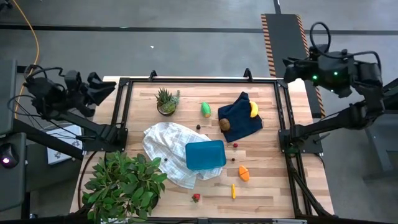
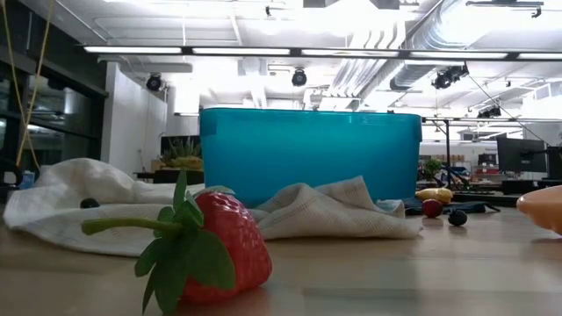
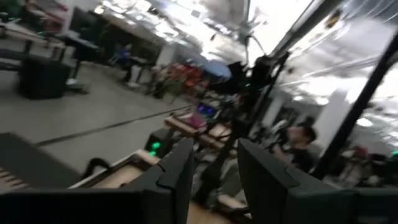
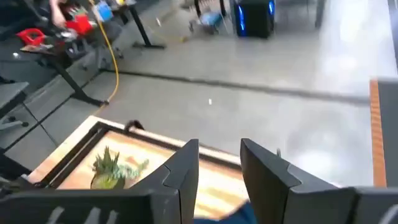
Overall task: Pick and placing Produce into tupperware
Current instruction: Put the yellow banana into the blue bin
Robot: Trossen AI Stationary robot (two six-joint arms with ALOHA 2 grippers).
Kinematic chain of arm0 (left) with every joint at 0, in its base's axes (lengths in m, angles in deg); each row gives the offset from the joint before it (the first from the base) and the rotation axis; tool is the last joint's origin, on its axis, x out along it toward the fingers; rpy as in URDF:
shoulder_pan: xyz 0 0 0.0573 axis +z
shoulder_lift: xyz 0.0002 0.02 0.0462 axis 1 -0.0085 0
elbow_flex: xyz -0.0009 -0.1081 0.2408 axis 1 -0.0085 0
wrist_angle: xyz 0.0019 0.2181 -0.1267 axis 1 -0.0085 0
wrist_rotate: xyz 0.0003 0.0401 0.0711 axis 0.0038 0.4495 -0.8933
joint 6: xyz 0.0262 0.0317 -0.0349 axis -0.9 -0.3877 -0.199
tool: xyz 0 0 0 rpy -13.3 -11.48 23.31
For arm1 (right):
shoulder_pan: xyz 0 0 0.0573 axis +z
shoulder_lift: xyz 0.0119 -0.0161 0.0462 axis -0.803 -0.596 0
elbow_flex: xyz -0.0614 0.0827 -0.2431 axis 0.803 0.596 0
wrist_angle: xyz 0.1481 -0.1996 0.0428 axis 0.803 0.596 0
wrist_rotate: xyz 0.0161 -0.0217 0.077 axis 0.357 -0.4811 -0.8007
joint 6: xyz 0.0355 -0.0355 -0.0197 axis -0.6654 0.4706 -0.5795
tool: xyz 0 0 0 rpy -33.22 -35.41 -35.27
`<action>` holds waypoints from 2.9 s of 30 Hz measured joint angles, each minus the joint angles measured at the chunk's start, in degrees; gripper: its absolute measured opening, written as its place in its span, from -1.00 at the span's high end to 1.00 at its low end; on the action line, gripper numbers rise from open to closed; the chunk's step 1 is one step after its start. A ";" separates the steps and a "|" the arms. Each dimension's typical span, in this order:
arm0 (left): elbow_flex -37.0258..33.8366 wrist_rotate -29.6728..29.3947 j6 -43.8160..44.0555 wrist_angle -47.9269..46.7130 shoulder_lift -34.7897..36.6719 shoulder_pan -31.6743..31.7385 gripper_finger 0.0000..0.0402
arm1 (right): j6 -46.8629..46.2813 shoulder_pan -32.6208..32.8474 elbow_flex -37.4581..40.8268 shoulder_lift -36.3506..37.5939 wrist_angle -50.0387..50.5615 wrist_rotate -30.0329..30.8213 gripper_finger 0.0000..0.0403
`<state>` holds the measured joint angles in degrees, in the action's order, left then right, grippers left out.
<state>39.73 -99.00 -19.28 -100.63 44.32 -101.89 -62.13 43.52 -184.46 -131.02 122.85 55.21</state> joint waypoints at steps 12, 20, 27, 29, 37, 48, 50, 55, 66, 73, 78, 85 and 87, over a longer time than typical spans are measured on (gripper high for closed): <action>2.96 -0.30 1.64 -2.06 -3.74 0.00 0.45 | -3.02 -16.58 0.03 -5.76 7.95 -20.20 0.45; 2.96 -0.21 3.54 -4.05 -4.30 0.00 0.45 | 4.79 -26.36 0.00 -13.23 7.93 -27.53 0.45; 2.94 -0.12 6.85 -7.00 -5.00 0.00 0.45 | 12.72 -31.19 0.00 -19.85 7.93 -31.60 0.45; 2.92 -0.10 7.62 -8.29 -5.25 0.00 0.45 | 14.22 -32.29 0.00 -21.39 7.95 -32.55 0.45; 2.92 0.14 7.78 -9.29 -6.60 -0.02 0.45 | 18.35 -35.98 3.14 -22.84 7.89 -33.63 0.45; 2.92 0.80 7.80 -9.48 -6.97 -0.01 0.45 | 11.98 -37.38 35.00 -5.40 4.37 -34.33 0.45; 2.92 0.80 7.80 -9.51 -6.95 -0.02 0.45 | 10.38 -37.34 39.61 -2.98 3.19 -35.91 0.45; 2.92 0.80 7.80 -9.55 -6.95 -0.01 0.45 | 8.62 -37.33 48.35 -0.22 1.55 -39.38 0.45; 2.92 0.77 9.17 -9.57 -6.95 -0.02 0.45 | 6.56 -35.38 57.66 -0.07 -13.67 -44.10 0.26; 2.92 0.77 9.22 -9.57 -6.95 -0.02 0.45 | 5.03 -35.31 58.23 -2.14 -15.90 -42.05 0.09; 2.92 0.75 9.22 -9.66 -7.28 -0.02 0.45 | 5.10 -35.29 58.23 -5.91 -18.41 -41.86 0.08; 2.90 0.74 9.35 -9.64 -7.79 -0.02 0.45 | 5.39 -35.29 58.23 -11.12 -21.57 -40.67 0.08; 2.92 0.71 9.35 -9.51 -8.00 -0.02 0.45 | 5.41 -35.29 58.23 -12.64 -22.62 -40.67 0.08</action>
<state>42.65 -98.30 -9.93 -110.14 36.32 -101.91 -56.72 8.22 -126.23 -143.66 100.23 14.54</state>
